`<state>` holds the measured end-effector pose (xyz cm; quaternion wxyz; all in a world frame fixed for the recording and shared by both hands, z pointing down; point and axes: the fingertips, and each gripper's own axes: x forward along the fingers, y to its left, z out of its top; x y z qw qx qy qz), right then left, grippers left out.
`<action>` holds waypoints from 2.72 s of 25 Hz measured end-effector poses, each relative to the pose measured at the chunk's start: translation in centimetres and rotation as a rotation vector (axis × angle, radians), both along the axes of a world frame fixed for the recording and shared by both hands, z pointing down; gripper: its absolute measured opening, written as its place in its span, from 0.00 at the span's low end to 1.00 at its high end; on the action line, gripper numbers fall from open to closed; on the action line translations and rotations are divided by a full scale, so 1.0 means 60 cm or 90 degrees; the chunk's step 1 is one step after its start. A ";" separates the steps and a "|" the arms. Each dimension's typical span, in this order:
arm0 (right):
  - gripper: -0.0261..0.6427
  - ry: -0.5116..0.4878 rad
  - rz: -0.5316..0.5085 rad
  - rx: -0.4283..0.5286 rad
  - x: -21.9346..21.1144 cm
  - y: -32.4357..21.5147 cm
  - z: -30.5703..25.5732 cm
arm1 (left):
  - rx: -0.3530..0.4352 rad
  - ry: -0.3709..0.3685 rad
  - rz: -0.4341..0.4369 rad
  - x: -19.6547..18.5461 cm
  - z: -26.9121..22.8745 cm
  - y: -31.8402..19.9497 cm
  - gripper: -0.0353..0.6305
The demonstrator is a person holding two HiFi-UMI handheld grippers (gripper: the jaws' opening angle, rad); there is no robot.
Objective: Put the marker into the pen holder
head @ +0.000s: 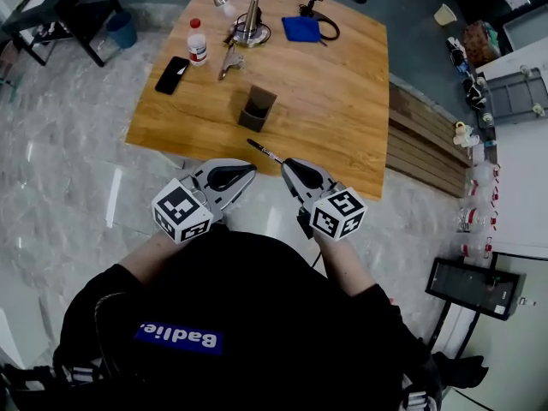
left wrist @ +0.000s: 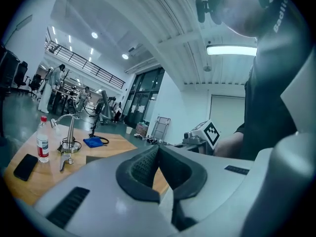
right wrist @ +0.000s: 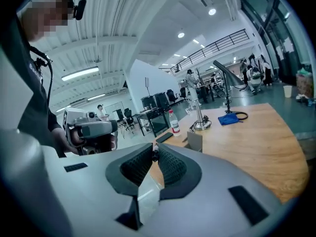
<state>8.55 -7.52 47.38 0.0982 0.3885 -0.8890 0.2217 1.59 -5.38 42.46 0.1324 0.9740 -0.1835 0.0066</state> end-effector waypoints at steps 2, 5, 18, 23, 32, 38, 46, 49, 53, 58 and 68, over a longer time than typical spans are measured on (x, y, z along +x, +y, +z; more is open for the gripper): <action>0.10 0.020 0.010 -0.001 -0.003 -0.024 0.000 | -0.001 0.004 0.011 -0.012 0.000 -0.019 0.07; 0.10 0.057 0.013 -0.001 -0.009 -0.052 0.001 | -0.003 0.009 0.025 -0.035 0.000 -0.036 0.07; 0.10 0.313 -0.128 0.038 -0.018 -0.164 0.037 | -0.030 0.000 0.009 -0.047 0.031 -0.091 0.07; 0.10 0.430 -0.226 0.066 -0.023 -0.201 0.071 | -0.030 -0.006 -0.023 -0.031 0.031 -0.108 0.07; 0.10 0.561 -0.371 0.064 -0.032 -0.259 0.146 | -0.042 -0.012 -0.092 -0.034 0.036 -0.137 0.07; 0.10 0.616 -0.435 0.053 -0.051 -0.284 0.194 | -0.048 -0.012 -0.123 -0.043 0.045 -0.152 0.07; 0.10 0.663 -0.478 0.029 -0.073 -0.297 0.241 | -0.051 -0.006 -0.153 -0.064 0.049 -0.156 0.07; 0.10 0.677 -0.487 0.021 -0.079 -0.297 0.255 | -0.051 -0.006 -0.155 -0.069 0.049 -0.155 0.07; 0.10 0.698 -0.493 0.008 -0.081 -0.294 0.273 | -0.050 -0.008 -0.156 -0.075 0.050 -0.152 0.07; 0.10 0.725 -0.488 0.017 -0.086 -0.296 0.285 | -0.053 -0.010 -0.155 -0.082 0.053 -0.150 0.07; 0.14 0.713 -0.472 0.042 -0.098 -0.279 0.267 | -0.044 -0.011 -0.136 -0.083 0.044 -0.136 0.07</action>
